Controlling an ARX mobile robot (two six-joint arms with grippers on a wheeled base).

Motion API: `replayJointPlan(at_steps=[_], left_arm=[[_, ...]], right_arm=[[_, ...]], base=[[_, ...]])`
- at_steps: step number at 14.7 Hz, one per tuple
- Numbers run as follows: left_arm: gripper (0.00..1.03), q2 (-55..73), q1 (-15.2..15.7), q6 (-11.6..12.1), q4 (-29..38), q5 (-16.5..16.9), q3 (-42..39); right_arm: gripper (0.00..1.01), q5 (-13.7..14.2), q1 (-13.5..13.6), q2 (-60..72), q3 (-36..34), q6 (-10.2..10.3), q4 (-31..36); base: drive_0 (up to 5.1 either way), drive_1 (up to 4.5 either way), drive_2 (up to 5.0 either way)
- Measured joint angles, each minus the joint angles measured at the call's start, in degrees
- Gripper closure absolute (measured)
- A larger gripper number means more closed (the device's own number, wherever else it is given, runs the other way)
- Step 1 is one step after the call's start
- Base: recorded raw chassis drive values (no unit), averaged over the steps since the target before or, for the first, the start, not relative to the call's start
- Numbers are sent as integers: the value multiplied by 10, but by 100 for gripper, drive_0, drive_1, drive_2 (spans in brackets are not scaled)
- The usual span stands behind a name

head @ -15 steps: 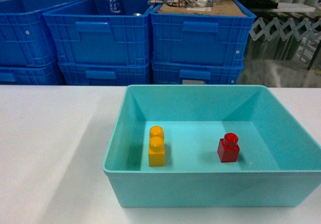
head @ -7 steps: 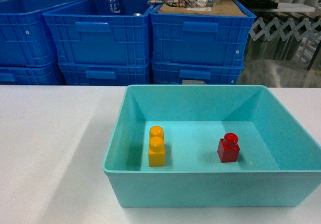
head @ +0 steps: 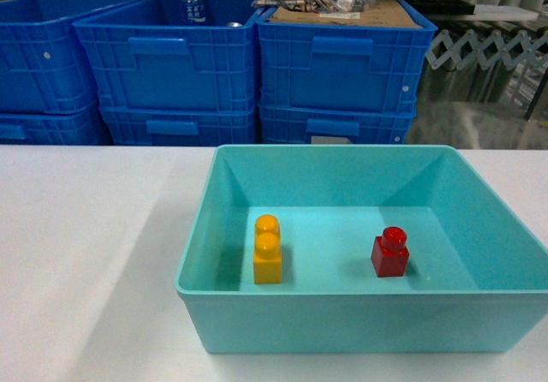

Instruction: Pick red block from blue box to shelf

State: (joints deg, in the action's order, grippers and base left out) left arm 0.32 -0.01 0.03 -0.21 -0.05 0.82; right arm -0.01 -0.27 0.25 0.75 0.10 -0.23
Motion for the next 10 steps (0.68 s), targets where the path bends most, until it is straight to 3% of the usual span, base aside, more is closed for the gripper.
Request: replayJointPlan(at_steps=[10], left_arm=[[5, 0, 0, 0, 0, 0, 0]], right_arm=[[3, 0, 0, 0, 0, 0, 0]], base=[[0, 0, 0]])
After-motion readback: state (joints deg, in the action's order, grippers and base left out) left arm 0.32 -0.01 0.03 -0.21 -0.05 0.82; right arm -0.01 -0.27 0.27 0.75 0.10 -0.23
